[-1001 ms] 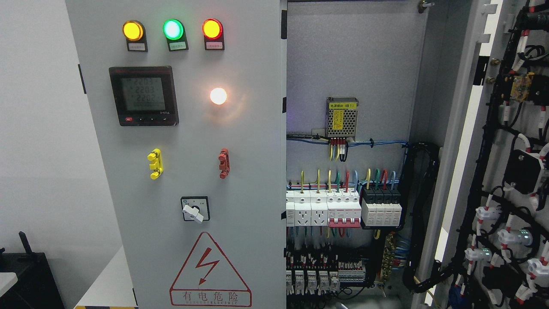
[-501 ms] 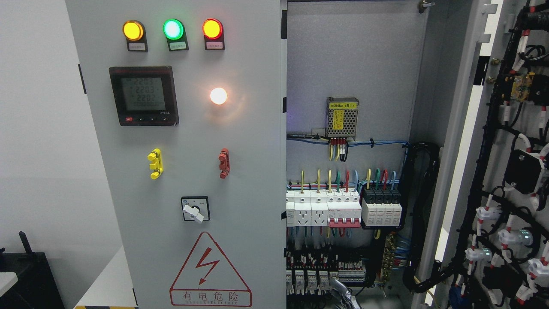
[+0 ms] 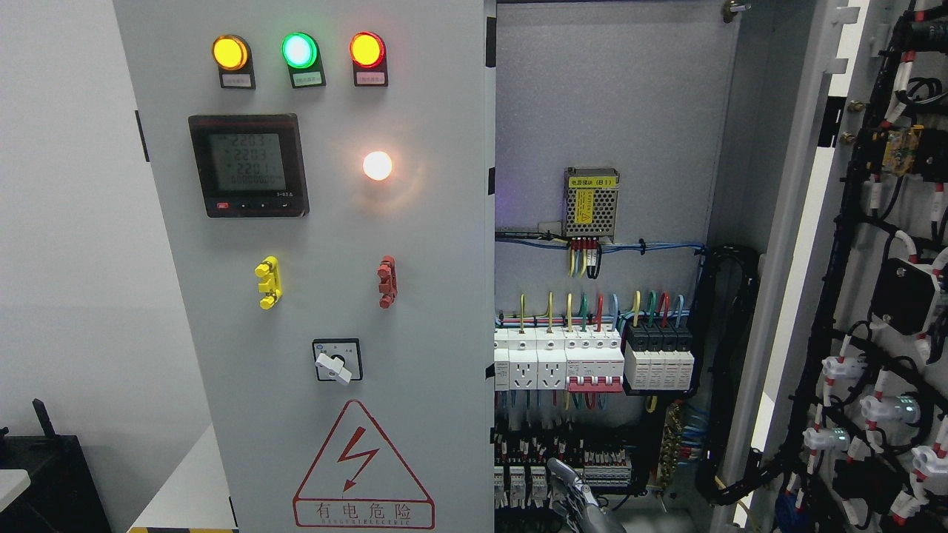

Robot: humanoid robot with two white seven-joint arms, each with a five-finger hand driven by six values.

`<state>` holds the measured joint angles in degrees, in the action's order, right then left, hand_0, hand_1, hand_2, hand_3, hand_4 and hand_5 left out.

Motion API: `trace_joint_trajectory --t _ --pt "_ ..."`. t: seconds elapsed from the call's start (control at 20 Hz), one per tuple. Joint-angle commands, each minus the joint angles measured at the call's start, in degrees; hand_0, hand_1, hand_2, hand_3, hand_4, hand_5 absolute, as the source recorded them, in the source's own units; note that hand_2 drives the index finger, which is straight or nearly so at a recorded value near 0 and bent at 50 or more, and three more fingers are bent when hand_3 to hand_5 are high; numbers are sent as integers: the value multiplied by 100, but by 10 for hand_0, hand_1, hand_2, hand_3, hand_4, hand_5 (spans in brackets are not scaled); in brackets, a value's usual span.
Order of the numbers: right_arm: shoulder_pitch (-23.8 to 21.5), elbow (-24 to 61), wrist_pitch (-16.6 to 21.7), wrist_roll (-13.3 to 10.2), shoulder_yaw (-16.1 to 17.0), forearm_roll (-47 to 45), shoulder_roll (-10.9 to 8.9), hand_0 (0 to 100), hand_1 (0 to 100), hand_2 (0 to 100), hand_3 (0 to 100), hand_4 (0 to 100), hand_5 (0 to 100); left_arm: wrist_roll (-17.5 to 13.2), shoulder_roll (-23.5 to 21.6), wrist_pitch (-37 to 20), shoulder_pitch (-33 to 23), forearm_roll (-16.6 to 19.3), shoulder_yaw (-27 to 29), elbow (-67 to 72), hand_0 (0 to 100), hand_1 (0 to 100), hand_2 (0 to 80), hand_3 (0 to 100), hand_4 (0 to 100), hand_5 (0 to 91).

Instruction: Open door with both hands

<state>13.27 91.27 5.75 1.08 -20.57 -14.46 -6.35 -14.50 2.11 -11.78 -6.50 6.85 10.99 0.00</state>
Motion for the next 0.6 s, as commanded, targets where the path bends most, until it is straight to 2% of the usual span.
trace_joint_trajectory --t 0.0,0.35,0.45,0.55 --pt "264 -426 -66 -2 -114 4 54 0 0 0 0 0 0 0 0 0 0 0 0 -158 0 0 0 0 42 0" --pt "466 -470 -101 15 -157 -214 107 0 0 0 0 0 0 0 0 0 0 0 0 -158 0 0 0 0 42 0" --pt "536 -479 -319 15 -175 -426 107 0 0 0 0 0 0 0 0 0 0 0 0 -158 0 0 0 0 42 0" --pt "589 -487 -364 15 -184 -444 107 0 0 0 0 0 0 0 0 0 0 0 0 -158 0 0 0 0 42 0"
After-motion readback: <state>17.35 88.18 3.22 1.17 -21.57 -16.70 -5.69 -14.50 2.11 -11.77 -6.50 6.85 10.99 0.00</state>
